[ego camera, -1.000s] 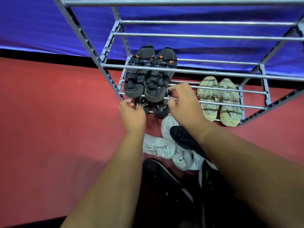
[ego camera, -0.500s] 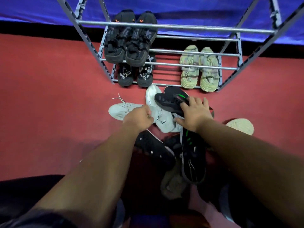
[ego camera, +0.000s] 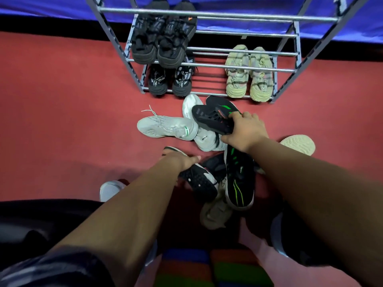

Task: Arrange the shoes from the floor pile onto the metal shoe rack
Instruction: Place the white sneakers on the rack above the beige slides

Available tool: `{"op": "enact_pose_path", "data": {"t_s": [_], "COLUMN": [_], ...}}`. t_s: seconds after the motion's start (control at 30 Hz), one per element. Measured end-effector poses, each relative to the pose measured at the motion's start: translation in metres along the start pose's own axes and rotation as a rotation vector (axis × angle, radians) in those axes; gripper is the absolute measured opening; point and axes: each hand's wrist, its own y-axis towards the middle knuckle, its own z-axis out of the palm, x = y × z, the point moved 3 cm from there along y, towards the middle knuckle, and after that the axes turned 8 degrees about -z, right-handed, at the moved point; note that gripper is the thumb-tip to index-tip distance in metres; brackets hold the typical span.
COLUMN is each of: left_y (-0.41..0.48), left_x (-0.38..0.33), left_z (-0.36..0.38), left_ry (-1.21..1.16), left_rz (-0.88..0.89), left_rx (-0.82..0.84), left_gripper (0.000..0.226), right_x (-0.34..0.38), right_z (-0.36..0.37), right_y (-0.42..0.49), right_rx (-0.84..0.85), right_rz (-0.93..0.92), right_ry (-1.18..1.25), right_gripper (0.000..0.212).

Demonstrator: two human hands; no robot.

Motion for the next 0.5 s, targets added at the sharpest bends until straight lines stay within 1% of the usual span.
{"op": "enact_pose_path", "data": {"t_s": [0.07,0.13,0.2,0.27,0.3,0.37,0.4,0.43,0.5], "left_y": [0.002,0.004,0.005,0.009,0.013,0.016,0.016,0.015,0.012], "left_x": [-0.001,-0.003,-0.004,-0.005,-0.004,0.006,0.013,0.017,0.023], "left_z": [0.007,0.013,0.016,0.008,-0.001,-0.018,-0.024,-0.030,-0.039], "left_ry": [0.026,-0.103,-0.283,-0.448,-0.498,-0.544,-0.581,-0.621,-0.636], "left_rz": [-0.003,-0.027,-0.030,0.011,0.040,0.012,-0.020,-0.049,-0.091], "left_rx": [-0.022,-0.006,0.050,0.092,0.096,0.156,0.217,0.266,0.300], "left_gripper": [0.149,0.145,0.125,0.092,0.074,0.040,0.031,0.027,0.028], "right_x": [0.000,-0.002,-0.001,0.001,0.001,0.002,0.002,0.003,0.007], "right_z": [0.006,0.010,0.013,0.015,0.014,0.013,0.012,0.012,0.012], "right_y": [-0.005,-0.008,-0.007,-0.006,-0.004,-0.002,-0.001,0.000,0.002], "right_rx": [-0.024,-0.033,-0.007,0.027,0.035,0.039,0.041,0.048,0.081], "right_rz": [0.024,0.057,0.074,0.072,0.070,0.072,0.076,0.079,0.075], "right_ry": [0.040,0.074,0.079,0.062,0.055,0.058,0.061,0.062,0.042], "right_gripper": [0.086,0.085,0.084,0.083,0.082,0.082,0.083,0.084,0.085]}}
